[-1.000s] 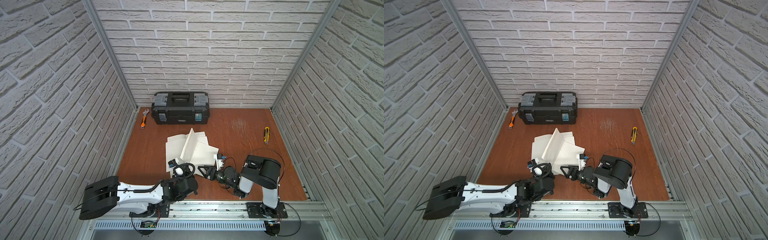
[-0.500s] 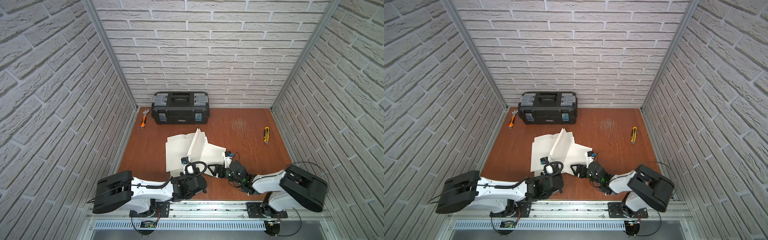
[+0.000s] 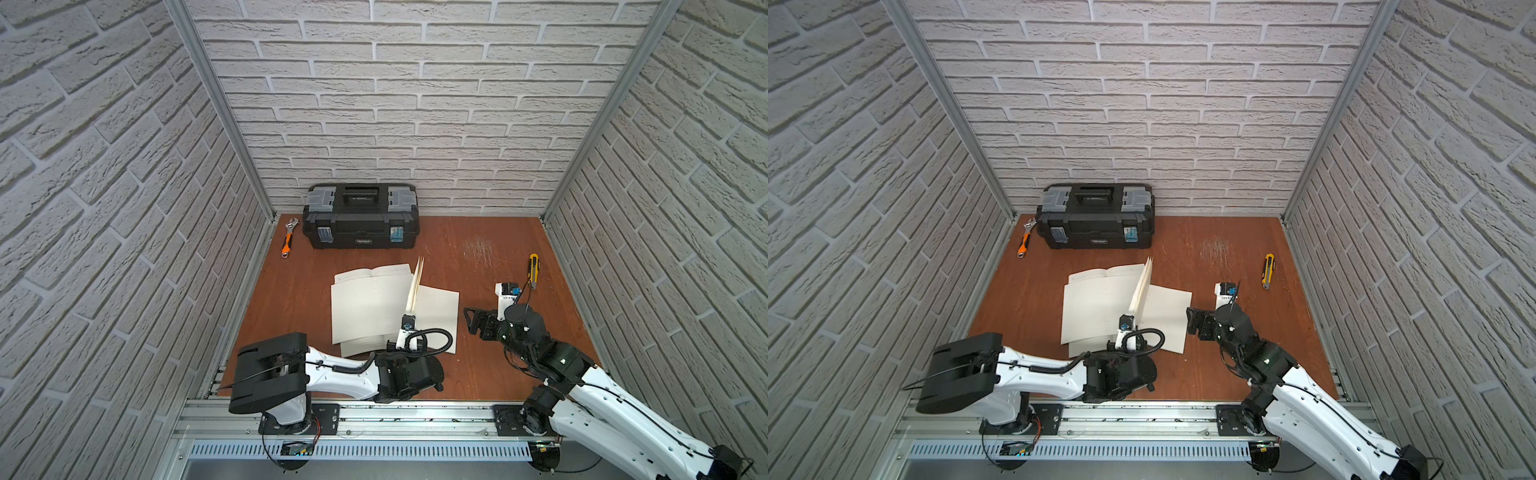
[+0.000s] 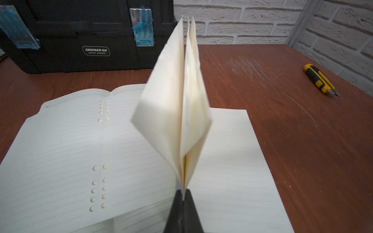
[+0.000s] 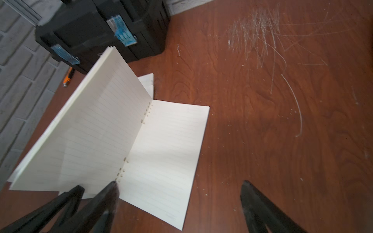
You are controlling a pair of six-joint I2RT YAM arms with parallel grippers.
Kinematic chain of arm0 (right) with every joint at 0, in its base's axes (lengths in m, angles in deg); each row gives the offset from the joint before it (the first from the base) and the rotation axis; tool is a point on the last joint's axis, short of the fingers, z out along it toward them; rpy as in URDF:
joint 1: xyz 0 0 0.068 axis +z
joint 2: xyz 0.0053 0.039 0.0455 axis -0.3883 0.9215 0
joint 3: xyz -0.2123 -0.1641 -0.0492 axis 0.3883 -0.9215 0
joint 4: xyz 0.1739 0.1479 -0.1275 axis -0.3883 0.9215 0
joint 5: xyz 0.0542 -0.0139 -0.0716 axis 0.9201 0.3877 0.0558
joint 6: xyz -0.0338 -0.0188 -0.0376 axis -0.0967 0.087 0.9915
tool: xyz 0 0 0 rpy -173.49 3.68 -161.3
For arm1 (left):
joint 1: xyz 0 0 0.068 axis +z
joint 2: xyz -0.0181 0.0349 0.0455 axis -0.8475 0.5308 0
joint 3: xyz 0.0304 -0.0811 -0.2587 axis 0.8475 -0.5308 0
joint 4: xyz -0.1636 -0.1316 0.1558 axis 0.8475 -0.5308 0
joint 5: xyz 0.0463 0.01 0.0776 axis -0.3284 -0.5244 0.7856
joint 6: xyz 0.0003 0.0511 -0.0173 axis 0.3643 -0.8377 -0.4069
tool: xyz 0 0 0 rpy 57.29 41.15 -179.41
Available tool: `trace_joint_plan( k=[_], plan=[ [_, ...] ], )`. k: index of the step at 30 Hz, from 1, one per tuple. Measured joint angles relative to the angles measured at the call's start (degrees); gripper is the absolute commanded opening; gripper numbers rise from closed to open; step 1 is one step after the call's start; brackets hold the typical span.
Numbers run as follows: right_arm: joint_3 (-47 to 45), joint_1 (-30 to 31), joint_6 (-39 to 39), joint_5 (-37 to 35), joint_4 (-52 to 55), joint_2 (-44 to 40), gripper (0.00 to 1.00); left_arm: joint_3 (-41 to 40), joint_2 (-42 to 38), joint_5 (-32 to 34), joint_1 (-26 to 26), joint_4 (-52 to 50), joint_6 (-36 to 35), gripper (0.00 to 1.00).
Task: Close the notebook
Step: Close the notebook at the center of the board.
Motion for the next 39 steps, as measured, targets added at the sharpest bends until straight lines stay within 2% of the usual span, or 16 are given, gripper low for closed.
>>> trace_joint_plan(
  k=[5,10,15,18,31,39],
  plan=[
    [1.0,-3.5,2.2,0.8,3.9,1.5,0.95,5.8,6.3,-0.5,-1.0,1.6,-6.8,0.00],
    [5.7,-11.9,5.3,4.4,4.7,4.4,0.95,12.2,14.1,-2.2,-1.2,4.4,-14.3,0.00],
    [10.8,-20.6,8.1,10.1,3.8,7.6,0.95,13.9,18.3,-5.0,-1.0,8.2,-20.4,0.00],
    [13.3,-23.6,9.0,13.6,2.4,10.9,0.94,15.7,20.8,-6.8,-0.8,9.8,-24.4,0.00],
    [17.6,-24.4,8.7,27.0,-5.4,24.0,0.91,26.6,31.7,-13.9,2.1,14.0,-37.8,0.00],
    [13.4,-24.5,7.5,27.1,-12.4,29.1,0.91,31.4,35.7,-15.9,3.0,13.8,-41.2,0.00]
  ],
)
